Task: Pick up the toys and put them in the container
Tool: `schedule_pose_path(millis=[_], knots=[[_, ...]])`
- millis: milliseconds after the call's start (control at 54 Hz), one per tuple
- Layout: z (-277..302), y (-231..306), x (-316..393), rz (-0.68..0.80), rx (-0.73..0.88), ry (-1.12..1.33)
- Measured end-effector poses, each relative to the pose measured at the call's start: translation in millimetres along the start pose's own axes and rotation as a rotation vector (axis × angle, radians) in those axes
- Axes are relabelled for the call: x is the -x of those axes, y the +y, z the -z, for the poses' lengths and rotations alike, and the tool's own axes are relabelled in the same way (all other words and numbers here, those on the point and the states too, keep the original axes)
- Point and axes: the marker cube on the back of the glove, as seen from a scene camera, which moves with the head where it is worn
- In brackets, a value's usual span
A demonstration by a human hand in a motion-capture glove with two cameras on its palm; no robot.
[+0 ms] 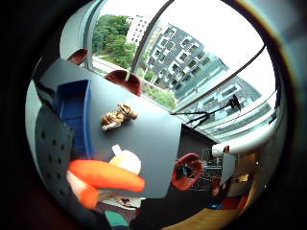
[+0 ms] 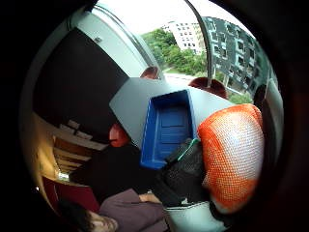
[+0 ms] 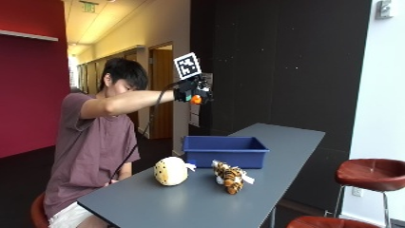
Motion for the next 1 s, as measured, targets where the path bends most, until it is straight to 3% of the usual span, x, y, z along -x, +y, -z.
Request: schedule_pose_path(millis=[93,278,463,519,611,704,834,1000], knots=[[-28.6,-3.0,31.4,0.249,0.028,0.079],[-79.8,-11.3,97.8,0.228,0.109,0.029],[-120.8,-13.7,121.2,0.22,0.217,0.081],[-133.4,-12.0,126.2,0.171,0.287,0.09],[-151.0,3.2,135.5,0.295,0.472,0.034],[-163.8,12.6,135.0,0.287,0.609,-0.065],[-162.9,5.6,120.5,0.164,0.517,0.032],[-128.7,7.8,93.0,0.215,0.483,-0.048]])
